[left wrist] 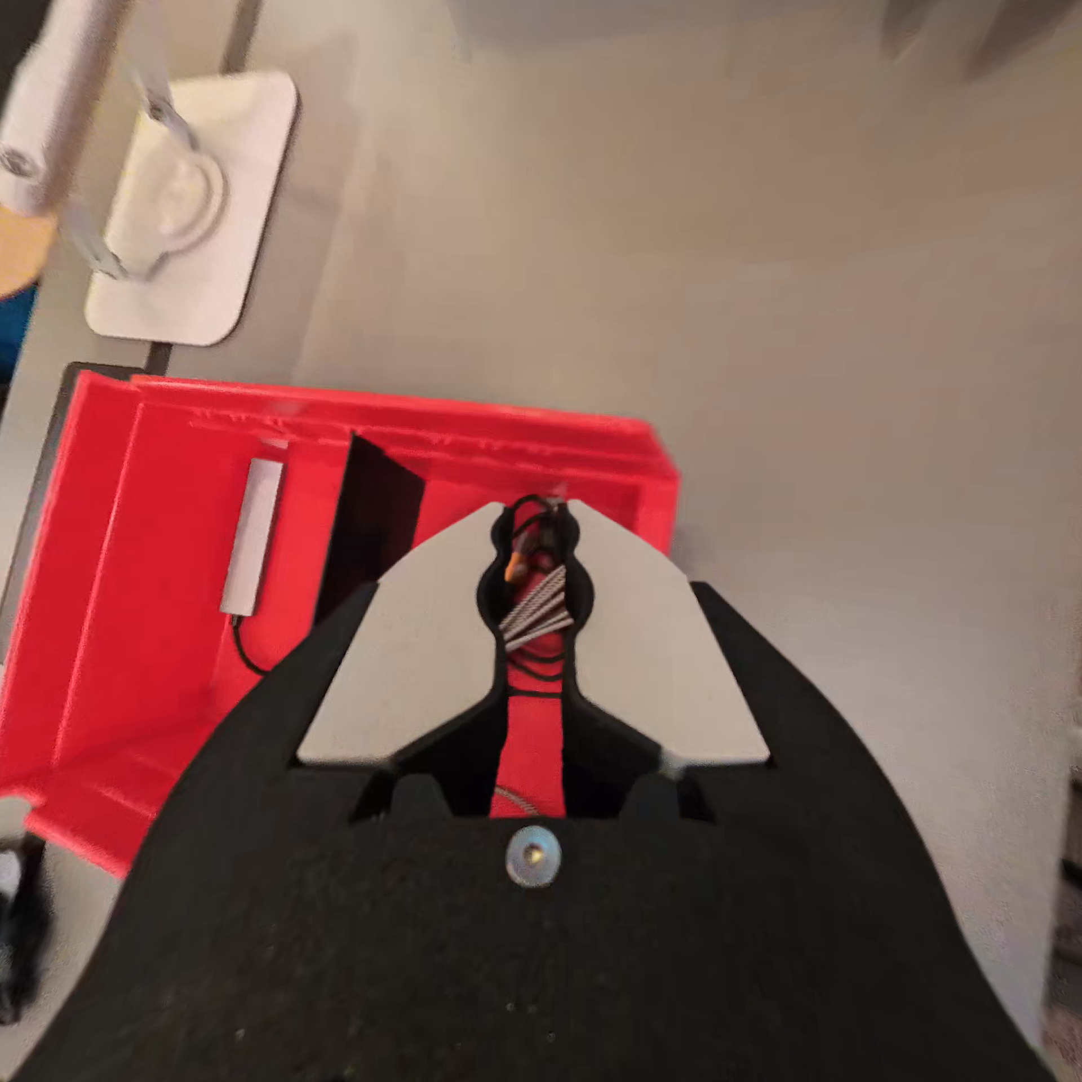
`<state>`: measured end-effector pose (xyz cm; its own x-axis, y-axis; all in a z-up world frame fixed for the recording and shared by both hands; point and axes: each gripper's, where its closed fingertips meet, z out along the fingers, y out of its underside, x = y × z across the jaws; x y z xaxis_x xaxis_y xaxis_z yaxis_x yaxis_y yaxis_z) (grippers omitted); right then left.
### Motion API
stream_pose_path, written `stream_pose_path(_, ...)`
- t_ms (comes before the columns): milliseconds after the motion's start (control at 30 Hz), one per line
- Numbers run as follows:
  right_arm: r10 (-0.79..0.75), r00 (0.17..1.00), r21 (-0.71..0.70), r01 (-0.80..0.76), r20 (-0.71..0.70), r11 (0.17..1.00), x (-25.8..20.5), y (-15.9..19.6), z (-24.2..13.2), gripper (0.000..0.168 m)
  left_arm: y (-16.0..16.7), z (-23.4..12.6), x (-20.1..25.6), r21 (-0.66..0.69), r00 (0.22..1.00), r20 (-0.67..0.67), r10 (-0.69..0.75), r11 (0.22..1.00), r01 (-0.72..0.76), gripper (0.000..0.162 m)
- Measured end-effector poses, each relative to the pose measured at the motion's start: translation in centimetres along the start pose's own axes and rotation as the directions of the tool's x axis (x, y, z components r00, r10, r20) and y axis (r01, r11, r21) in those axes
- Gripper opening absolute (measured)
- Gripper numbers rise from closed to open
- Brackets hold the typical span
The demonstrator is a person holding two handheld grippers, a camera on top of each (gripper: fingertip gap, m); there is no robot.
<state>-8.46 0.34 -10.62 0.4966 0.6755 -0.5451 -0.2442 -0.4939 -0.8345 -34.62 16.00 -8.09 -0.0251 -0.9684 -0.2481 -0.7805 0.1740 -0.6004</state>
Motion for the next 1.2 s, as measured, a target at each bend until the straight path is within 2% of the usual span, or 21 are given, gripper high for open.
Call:
stream_pose_path(67,-0.01,1.0,-0.018,0.01,0.004,1.0,0.0,0.2,0.5,0.033,1.2,1.6,-1.6,-0.079,0.996,-0.085,0.037,0.996,-0.043,0.016)
stream_pose_path(167,-0.003,1.0,-0.025,0.004,0.024,1.0,-0.1,0.3,0.9,0.033,3.2,4.2,-1.6,-0.201,0.969,-0.239,0.063,0.973,-0.113,0.017)
stream_pose_path(233,0.01,0.999,-0.023,-0.009,0.037,1.0,-0.2,0.2,1.0,0.033,4.5,5.7,-1.7,-0.267,0.953,-0.29,0.089,0.949,-0.17,0.017)
stream_pose_path(400,0.069,0.994,0.003,-0.07,0.087,0.998,-0.3,-0.2,0.8,0.033,5.5,7.8,-1.5,-0.264,0.926,-0.348,0.148,0.932,-0.248,0.017)
stream_pose_path(567,0.097,0.989,0.011,-0.099,0.116,0.995,-0.3,-0.3,0.7,0.033,6.1,8.7,-1.4,-0.275,0.91,-0.353,0.22,0.905,-0.325,0.015)
stream_pose_path(800,0.132,0.979,0.006,-0.134,0.158,0.991,-0.5,-0.4,1.2,0.033,5.2,7.2,-2.9,-0.277,0.898,-0.354,0.26,0.888,-0.366,0.01)
stream_pose_path(1000,0.13,0.977,-0.003,-0.131,0.17,0.991,-0.7,-0.3,1.3,0.033,7.0,8.7,-2.8,-0.348,0.87,-0.351,0.347,0.814,-0.465,0.012)
stream_pose_path(1200,0.133,0.973,-0.005,-0.134,0.187,0.991,-1.0,-0.3,1.2,0.033,7.2,8.7,-2.1,-0.347,0.873,-0.347,0.342,0.818,-0.458,0.008)
